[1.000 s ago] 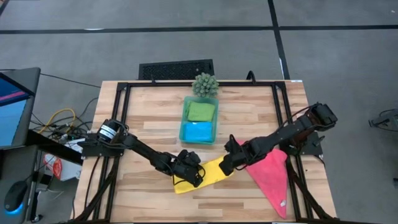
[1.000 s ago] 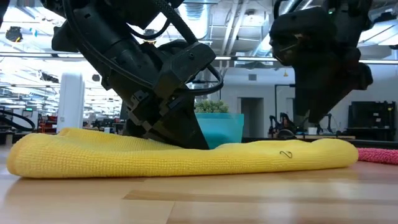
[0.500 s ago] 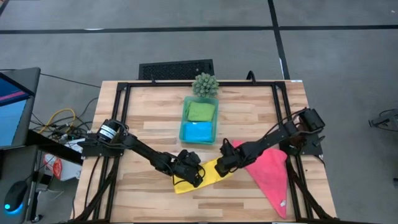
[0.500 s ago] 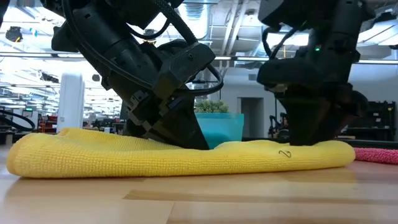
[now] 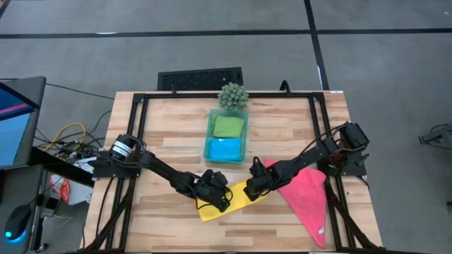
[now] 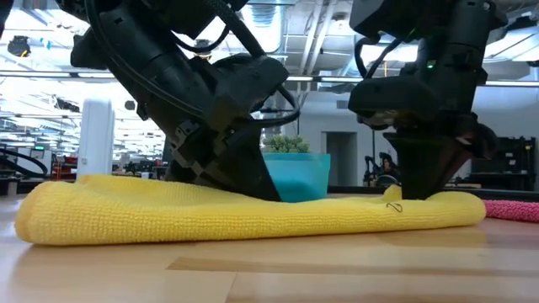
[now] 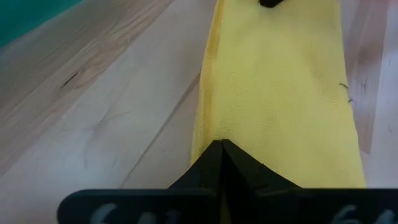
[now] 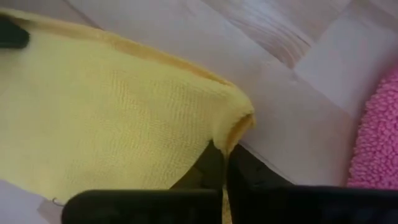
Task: Fold microfiber towels
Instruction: Fold the yellow micro fiber cloth
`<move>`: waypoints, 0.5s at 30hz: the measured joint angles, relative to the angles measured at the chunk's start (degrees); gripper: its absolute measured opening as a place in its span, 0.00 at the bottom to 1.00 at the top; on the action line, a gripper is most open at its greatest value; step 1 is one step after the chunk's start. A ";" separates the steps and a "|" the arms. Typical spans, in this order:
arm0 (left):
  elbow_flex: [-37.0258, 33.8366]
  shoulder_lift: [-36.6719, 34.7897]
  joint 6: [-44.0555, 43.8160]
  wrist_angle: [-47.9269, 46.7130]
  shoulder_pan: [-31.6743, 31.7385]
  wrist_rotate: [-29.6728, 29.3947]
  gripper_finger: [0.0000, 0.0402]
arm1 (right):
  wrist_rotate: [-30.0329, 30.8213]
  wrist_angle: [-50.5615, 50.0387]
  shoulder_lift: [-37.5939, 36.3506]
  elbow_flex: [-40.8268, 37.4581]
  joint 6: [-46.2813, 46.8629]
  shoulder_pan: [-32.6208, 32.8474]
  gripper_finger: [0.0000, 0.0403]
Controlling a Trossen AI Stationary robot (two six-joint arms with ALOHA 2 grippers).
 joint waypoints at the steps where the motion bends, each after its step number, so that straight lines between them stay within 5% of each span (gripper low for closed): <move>1: -0.09 -0.73 0.22 -0.59 0.02 0.26 0.00 | 0.03 -0.07 -0.04 0.00 0.36 0.01 0.06; 8: -0.12 -8.57 10.17 -4.20 -0.12 4.65 0.00 | 0.16 -0.21 -0.15 0.00 -0.77 0.48 0.02; 12: -0.02 -7.53 12.53 -3.31 -0.46 12.83 0.00 | -1.35 -1.38 -0.30 0.70 -0.82 0.56 0.03; 15: -0.14 -5.04 10.85 -4.22 -1.87 13.35 0.00 | -1.84 -1.35 -0.31 1.79 -1.02 0.70 0.02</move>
